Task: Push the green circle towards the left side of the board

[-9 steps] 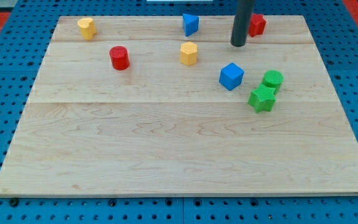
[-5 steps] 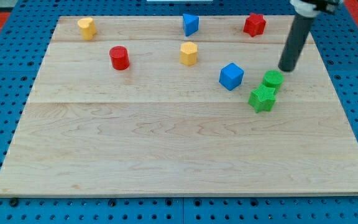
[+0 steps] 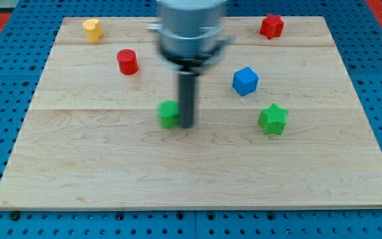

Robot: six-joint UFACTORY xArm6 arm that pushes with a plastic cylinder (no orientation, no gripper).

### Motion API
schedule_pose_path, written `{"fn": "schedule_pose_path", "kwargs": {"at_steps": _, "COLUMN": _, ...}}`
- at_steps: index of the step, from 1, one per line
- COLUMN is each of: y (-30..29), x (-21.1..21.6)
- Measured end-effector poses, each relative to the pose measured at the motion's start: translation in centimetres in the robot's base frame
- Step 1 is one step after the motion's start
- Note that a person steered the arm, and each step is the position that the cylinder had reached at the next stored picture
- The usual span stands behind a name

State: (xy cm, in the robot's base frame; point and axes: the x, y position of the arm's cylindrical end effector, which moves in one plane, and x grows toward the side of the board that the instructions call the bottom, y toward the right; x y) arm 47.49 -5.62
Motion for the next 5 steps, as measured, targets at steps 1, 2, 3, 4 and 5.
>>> {"fn": "schedule_pose_path", "kwargs": {"at_steps": 1, "y": -4.0, "x": -1.8}}
{"fn": "schedule_pose_path", "kwargs": {"at_steps": 2, "y": -2.2, "x": -3.6}}
{"fn": "schedule_pose_path", "kwargs": {"at_steps": 3, "y": -4.1, "x": -2.5}}
{"fn": "schedule_pose_path", "kwargs": {"at_steps": 4, "y": -7.1, "x": -2.6}}
{"fn": "schedule_pose_path", "kwargs": {"at_steps": 5, "y": -11.6, "x": -3.1}}
